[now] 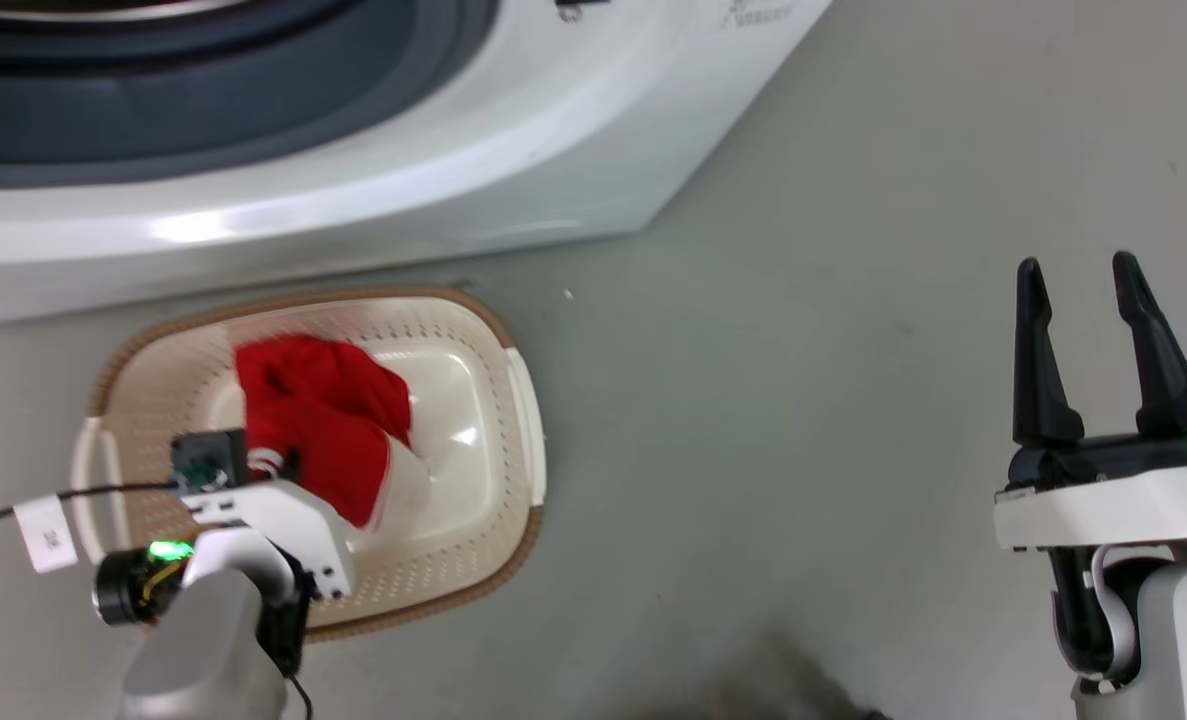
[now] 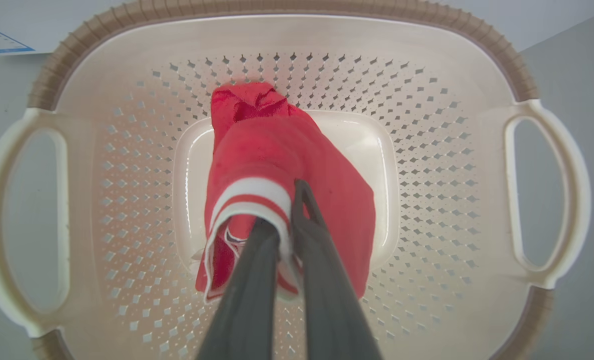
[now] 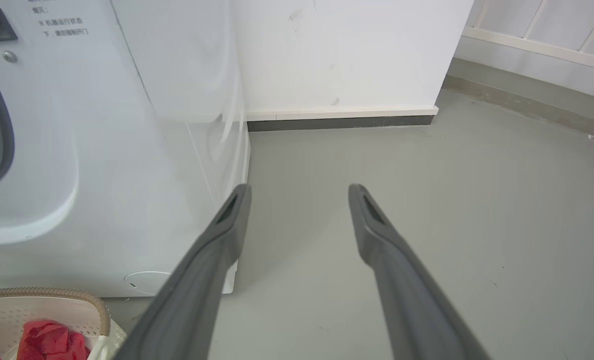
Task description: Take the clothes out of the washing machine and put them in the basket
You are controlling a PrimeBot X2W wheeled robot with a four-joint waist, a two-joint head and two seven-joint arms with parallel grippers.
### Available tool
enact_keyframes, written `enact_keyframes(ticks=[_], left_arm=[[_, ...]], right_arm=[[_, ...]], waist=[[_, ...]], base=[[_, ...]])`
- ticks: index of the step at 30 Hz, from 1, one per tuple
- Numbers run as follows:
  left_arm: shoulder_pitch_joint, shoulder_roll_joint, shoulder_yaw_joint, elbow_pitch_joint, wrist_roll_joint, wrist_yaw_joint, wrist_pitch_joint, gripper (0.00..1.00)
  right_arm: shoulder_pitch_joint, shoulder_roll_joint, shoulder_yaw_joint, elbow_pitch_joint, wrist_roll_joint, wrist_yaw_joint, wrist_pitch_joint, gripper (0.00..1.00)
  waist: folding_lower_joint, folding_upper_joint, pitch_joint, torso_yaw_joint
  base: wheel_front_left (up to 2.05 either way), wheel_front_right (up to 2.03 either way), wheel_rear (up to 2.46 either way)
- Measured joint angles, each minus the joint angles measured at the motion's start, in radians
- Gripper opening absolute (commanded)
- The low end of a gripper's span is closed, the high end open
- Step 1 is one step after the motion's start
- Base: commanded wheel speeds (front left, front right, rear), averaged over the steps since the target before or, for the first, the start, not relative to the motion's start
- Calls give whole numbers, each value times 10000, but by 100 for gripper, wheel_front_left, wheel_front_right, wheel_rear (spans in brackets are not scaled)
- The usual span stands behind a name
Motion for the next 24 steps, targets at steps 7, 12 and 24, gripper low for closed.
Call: enact_keyframes(ticks=[7,12,24], left_arm=[[-1259,226,111,1703,-132,-94,-104,0],[-1537,297,186,2608,-276,-157,-174,17],[-1422,-217,188,3237,-560,-447,-832,100]], right_arm=[[-414,0,150,337,222,0,-311,100],[-573,0,240,585,286,0,-462,100],[-593,4,251,871,21,0,-608,100]], waist=[[0,0,1130,-533],[-1,0,1519,-894],[-1,0,790,-676]], base=[[0,0,0],[0,0,0],[0,0,0]])
